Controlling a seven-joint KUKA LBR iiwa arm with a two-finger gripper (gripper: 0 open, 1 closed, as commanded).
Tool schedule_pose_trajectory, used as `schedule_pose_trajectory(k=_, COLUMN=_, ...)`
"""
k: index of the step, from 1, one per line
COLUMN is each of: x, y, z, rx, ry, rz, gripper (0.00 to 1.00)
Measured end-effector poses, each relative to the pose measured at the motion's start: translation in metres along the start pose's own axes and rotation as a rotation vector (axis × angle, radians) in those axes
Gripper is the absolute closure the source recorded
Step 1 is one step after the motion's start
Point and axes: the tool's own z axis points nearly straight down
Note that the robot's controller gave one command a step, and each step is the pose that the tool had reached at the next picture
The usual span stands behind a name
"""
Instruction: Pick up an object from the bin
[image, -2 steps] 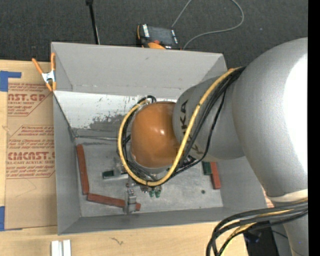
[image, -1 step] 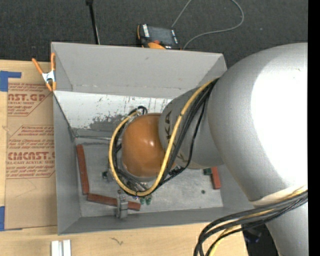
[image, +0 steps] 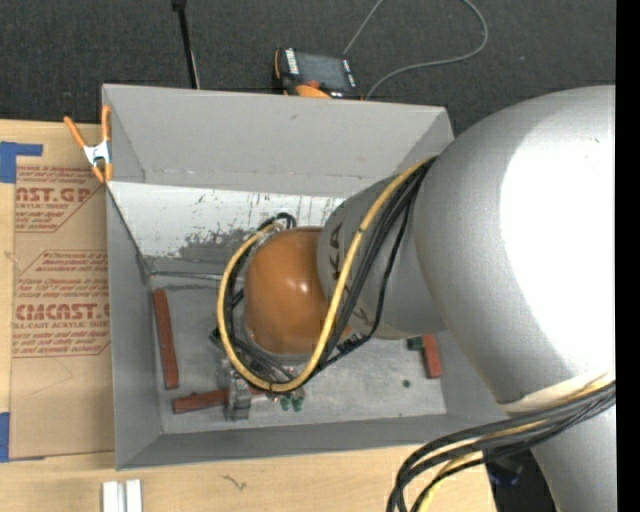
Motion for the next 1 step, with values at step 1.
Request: schedule_pose_trajectory(k=1, x=-0.009, y=-0.0041, z=-0.1633, rx=0.001, ry=-0.009, rz=-0.23, gripper=1.0)
